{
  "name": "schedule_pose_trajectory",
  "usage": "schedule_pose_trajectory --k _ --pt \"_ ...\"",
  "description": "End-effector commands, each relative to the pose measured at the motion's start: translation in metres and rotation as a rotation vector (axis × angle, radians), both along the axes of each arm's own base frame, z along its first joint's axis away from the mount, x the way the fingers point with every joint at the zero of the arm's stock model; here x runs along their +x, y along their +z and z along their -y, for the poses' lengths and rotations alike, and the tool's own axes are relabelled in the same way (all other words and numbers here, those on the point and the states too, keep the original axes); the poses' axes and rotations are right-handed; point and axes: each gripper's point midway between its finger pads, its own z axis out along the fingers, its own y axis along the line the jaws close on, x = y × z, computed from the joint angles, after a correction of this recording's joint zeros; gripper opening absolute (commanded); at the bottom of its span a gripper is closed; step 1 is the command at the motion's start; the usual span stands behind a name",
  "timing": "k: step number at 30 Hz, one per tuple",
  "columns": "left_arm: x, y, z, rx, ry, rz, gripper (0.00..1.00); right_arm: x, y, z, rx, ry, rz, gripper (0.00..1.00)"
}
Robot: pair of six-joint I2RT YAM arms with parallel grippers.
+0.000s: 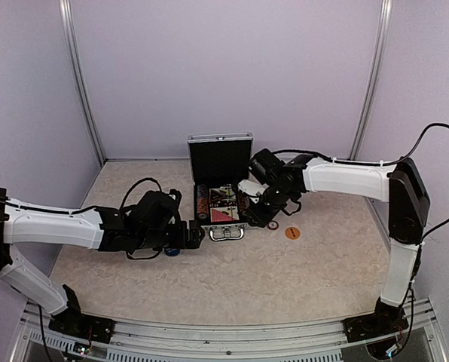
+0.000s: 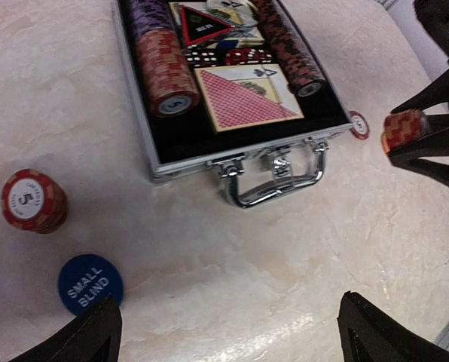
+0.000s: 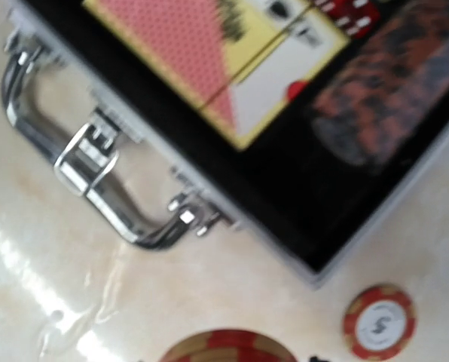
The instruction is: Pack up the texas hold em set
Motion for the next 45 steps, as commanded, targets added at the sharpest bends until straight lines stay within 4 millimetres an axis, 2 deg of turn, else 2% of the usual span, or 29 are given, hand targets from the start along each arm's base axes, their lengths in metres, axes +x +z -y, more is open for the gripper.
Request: schedule_pose_trajectory --k 1,6,12,16,21,27,40,45 --pt "-0.001 0.004 0.034 -0.210 -0.110 -0.058 0.99 -0.018 0.008 -0.009 0.014 0.067 0.011 0.00" --pt "0.001 0.008 0.051 -0.419 -0.183 -0.119 0.99 -0.040 0.012 -0.023 0.014 0.155 0.026 0.00" --pt "0.002 0.000 0.069 -0.492 -0.239 -0.166 0.99 -0.072 0.015 -0.040 0.032 0.276 0.023 0.00" --pt "0.000 -0.005 0.082 -0.547 -0.281 -0.197 0.99 -0.085 0.014 -0.047 0.034 0.322 0.016 0.00" --pt "-0.003 -0.009 0.095 -0.590 -0.326 -0.211 0.99 -0.092 0.013 -0.052 0.037 0.349 0.008 0.00" --pt "-0.004 -0.009 0.101 -0.628 -0.351 -0.207 0.99 -0.098 0.010 -0.056 0.036 0.370 -0.001 0.00" --pt "-0.012 -0.001 0.110 -0.681 -0.400 -0.183 0.99 -0.105 0.001 -0.060 0.026 0.392 -0.019 0.00" --pt "-0.008 -0.006 0.105 -0.675 -0.351 -0.180 0.99 -0.108 -0.001 -0.059 0.021 0.395 -0.020 0.00"
